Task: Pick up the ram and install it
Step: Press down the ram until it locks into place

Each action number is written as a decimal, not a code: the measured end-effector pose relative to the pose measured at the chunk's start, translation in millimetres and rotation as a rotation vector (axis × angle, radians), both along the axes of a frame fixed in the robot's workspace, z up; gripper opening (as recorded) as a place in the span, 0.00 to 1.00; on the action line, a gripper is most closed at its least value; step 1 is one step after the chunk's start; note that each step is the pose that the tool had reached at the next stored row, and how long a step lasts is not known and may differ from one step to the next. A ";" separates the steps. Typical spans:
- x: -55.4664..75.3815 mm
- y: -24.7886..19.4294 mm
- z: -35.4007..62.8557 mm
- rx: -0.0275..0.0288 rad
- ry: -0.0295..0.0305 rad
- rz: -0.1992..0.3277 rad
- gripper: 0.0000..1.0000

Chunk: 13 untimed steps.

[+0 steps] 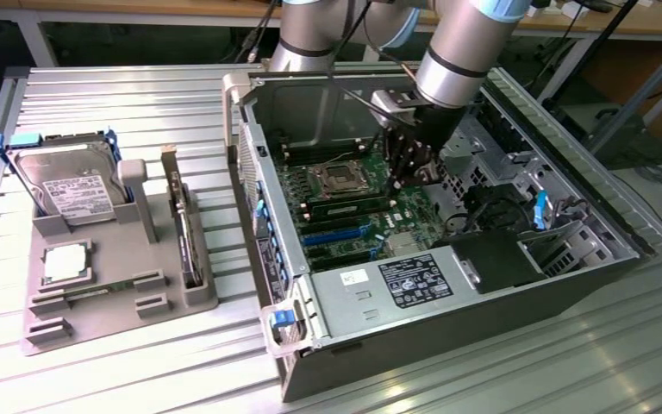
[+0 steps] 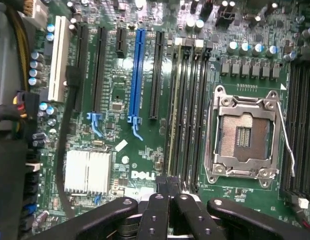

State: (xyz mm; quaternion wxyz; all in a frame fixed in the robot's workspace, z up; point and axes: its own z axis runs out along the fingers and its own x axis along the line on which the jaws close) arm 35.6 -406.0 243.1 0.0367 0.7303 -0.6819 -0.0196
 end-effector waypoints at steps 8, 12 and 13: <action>0.0 0.7 -11.4 -0.0140 0.0001 -0.019 0.11; -4.9 1.1 -5.0 -0.0146 0.0000 -0.022 0.11; -12.6 1.2 -3.1 -0.0146 -0.0001 -0.021 0.11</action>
